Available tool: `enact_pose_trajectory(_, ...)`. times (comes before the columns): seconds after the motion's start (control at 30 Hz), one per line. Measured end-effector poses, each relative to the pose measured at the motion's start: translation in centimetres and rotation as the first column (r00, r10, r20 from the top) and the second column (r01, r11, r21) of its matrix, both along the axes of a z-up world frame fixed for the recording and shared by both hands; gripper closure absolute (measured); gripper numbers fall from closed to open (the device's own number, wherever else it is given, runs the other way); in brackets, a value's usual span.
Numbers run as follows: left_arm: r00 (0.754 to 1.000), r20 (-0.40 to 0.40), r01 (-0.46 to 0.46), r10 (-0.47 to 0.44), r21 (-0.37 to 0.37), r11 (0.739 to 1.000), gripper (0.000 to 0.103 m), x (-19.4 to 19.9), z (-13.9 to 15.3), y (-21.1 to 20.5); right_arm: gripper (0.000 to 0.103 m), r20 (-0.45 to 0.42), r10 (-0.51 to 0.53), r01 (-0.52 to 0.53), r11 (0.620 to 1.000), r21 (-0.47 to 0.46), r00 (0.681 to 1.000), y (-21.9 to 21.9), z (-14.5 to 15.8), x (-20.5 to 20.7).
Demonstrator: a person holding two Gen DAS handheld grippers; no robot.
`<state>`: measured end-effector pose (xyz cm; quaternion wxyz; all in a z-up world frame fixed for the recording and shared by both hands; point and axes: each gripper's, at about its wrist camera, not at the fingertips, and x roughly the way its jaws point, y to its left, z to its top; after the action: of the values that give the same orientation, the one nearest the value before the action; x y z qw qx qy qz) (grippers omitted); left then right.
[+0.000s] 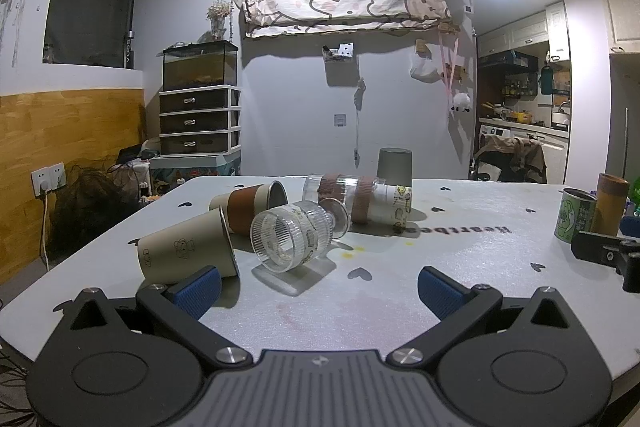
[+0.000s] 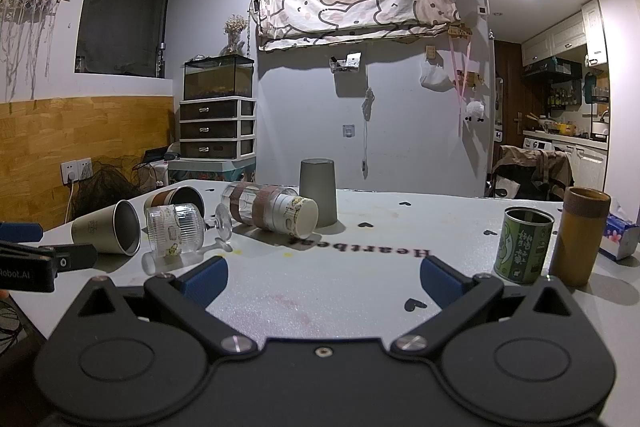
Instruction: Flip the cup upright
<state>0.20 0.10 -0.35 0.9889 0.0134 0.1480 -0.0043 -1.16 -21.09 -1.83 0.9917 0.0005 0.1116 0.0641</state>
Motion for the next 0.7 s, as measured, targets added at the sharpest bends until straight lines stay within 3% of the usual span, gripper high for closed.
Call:
enact_pose_trajectory(0.37,0.998,0.051,0.043,-0.044,0.033,0.999,0.0,0.2,-0.2,0.0,0.0,0.004,0.0,0.0,1.0,-0.001,1.0,0.2,-0.3,-0.1)
enact_pose_trajectory(0.6,0.992,0.103,0.06,-0.074,0.138,0.989,0.0,1.9,1.4,3.4,0.0,0.01,0.006,-0.007,1.0,0.0,1.0,0.1,0.2,-0.4)
enact_pose_trajectory(0.7,0.983,0.07,0.153,-0.17,0.198,0.968,0.0,3.7,1.8,5.8,0.0,0.013,0.011,-0.011,1.0,0.001,1.0,0.1,0.3,-0.9)
